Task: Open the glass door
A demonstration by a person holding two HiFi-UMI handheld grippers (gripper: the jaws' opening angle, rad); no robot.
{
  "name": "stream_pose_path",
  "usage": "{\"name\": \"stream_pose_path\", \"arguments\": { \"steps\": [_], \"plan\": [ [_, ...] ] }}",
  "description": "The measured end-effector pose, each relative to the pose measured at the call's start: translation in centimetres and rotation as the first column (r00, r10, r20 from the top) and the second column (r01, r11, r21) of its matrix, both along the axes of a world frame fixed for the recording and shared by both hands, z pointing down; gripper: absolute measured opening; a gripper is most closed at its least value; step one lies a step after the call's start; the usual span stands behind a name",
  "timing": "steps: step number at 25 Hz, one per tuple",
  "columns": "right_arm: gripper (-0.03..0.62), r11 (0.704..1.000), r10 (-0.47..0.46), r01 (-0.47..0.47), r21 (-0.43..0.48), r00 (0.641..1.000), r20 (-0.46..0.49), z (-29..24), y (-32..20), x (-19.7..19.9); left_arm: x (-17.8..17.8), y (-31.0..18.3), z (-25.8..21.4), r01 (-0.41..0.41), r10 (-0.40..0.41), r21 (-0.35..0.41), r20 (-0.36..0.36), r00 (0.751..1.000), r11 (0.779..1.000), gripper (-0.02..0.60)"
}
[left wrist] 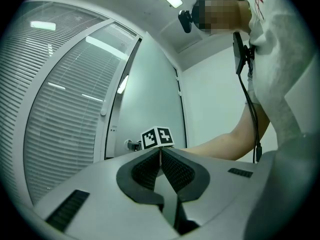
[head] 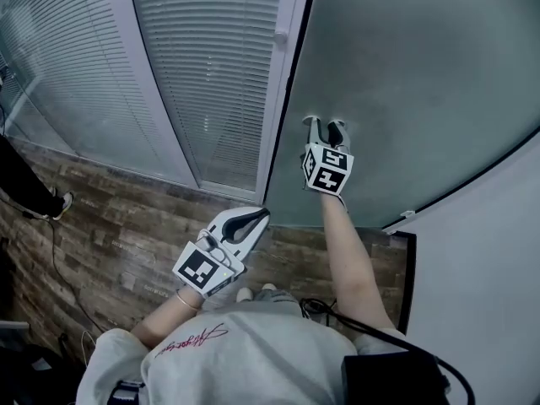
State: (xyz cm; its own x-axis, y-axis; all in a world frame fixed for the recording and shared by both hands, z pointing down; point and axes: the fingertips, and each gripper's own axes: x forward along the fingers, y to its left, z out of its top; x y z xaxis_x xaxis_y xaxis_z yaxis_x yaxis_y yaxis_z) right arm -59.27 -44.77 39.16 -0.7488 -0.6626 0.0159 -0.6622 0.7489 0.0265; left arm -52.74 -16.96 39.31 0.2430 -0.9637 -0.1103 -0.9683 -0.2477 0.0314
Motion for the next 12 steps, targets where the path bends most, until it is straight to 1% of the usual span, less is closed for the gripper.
{"name": "stream_pose_path", "arguments": {
  "steps": [3,8,12],
  "plan": [
    [0.13,1.0,-0.007,0.007,0.001,1.0,-0.001,-0.1,1.0,0.8,0.4,0.1,-0.5,-0.015,0.015,0.02,-0.001,1.0,1.0,0.025],
    [0.13,0.999,-0.033,0.033,-0.006,0.999,0.0,-0.2,2.8,2.2,1.7,0.5,0.0,-0.033,0.033,0.013,0.0,0.999,0.999,0.025],
    [0.13,0.998,-0.061,0.061,-0.003,0.998,0.004,-0.2,4.2,3.5,2.8,0.6,0.1,-0.022,0.022,0.012,-0.007,1.0,1.0,0.025]
  ]
}}
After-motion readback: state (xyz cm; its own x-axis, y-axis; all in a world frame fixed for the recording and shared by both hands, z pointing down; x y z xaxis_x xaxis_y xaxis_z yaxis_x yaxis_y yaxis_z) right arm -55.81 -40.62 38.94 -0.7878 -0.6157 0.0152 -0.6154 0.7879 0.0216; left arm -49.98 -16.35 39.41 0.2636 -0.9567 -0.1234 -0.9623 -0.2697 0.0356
